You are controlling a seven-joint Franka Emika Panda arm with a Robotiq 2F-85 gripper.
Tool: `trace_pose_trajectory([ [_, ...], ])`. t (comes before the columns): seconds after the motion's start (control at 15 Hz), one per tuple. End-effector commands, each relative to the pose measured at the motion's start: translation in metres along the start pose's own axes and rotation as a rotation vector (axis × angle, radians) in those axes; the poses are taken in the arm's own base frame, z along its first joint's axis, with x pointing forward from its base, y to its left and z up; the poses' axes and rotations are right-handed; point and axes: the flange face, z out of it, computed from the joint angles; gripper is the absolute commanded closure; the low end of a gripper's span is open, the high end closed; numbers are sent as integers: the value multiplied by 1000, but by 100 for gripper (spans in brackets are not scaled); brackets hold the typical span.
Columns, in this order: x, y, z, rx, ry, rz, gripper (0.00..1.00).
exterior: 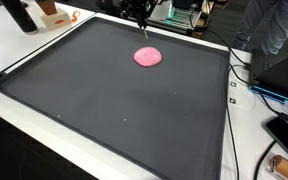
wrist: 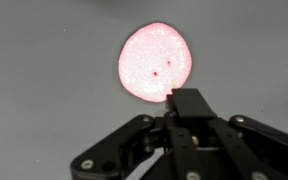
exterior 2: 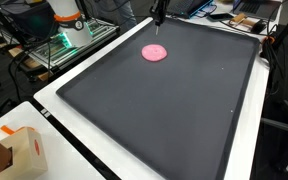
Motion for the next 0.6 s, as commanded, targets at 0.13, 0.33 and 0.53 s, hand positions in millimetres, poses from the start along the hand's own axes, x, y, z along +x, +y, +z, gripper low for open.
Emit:
trace_pose_trajectory([
  [0.13,-1,-7,-1,-16,-1,-1,97],
  [0.33,0,-8,-1,-17,-1,-2,87],
  [0.53,0,-8,-1,-17,-1,-2,87],
])
